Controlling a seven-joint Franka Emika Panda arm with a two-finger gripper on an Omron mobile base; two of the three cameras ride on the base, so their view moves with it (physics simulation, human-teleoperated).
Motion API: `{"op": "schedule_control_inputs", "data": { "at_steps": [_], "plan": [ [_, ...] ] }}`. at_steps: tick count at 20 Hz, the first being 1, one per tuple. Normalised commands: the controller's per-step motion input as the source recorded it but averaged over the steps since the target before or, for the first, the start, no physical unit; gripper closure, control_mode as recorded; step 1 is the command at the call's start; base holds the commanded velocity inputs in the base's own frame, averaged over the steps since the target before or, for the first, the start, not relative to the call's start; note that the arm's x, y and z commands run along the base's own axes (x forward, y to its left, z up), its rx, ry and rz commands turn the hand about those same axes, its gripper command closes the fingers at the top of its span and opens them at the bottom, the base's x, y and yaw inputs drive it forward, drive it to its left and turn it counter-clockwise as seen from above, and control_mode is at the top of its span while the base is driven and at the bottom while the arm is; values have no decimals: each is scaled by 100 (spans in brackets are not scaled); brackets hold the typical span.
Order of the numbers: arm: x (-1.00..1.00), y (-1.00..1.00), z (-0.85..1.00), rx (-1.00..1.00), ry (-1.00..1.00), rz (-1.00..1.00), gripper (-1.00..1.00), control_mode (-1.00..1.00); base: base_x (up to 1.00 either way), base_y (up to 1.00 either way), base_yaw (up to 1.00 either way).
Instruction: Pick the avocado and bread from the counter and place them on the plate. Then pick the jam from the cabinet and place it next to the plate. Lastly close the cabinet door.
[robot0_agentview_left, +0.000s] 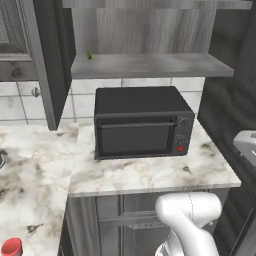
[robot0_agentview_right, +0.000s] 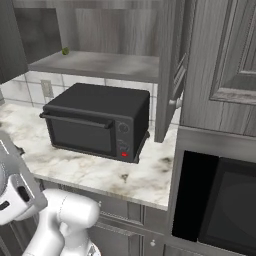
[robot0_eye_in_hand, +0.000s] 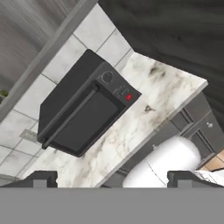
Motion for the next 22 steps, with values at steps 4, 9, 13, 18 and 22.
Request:
{"op": "schedule_control_inputs", "data": {
  "at_steps": [4, 9, 13, 18, 22],
  "plan": [
    [0, -19, -30, 10, -2, -4, -100, -100, 0, 0, 0],
    [0, -3, -46, 3, 0, -1, -100, -100, 0, 0, 0],
    [0, 0, -24, 8, -2, -1, -100, -100, 0, 0, 0],
    [0, -7, -6, 19, -16, -12, -100, -100, 0, 0, 0],
    [0, -6, 0, 21, -20, -16, -100, -100, 0, 0, 0]
  ]
}}
